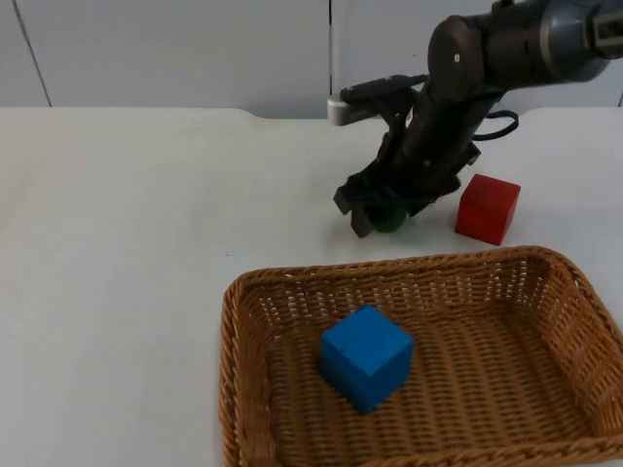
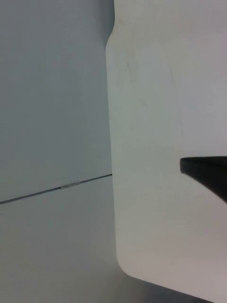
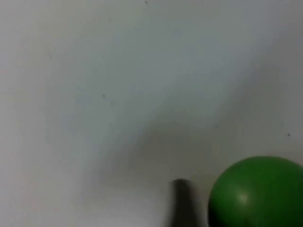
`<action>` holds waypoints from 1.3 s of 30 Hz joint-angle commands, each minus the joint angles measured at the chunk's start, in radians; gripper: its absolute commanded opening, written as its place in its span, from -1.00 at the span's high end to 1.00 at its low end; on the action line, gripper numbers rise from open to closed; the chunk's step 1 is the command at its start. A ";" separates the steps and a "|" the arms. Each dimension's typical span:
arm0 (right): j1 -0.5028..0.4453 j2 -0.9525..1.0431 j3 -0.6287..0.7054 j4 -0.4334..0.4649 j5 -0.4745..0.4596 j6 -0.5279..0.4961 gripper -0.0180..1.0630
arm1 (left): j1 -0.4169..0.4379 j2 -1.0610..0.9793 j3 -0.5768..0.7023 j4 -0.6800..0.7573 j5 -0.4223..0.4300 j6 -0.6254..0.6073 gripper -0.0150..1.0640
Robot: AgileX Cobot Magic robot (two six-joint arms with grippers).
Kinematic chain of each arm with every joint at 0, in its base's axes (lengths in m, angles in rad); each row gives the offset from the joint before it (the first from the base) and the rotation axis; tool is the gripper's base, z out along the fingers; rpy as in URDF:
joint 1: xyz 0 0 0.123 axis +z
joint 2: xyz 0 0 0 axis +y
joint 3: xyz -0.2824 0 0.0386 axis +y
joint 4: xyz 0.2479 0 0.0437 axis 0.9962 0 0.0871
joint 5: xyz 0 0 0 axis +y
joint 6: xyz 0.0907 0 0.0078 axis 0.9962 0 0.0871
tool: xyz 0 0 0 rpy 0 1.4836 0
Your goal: Place all geometric objects except the red cube into the basket.
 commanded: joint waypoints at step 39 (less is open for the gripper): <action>0.130 -0.761 0.900 -0.079 -0.278 0.193 0.96 | 0.003 0.000 -0.007 0.001 -0.007 0.000 -0.96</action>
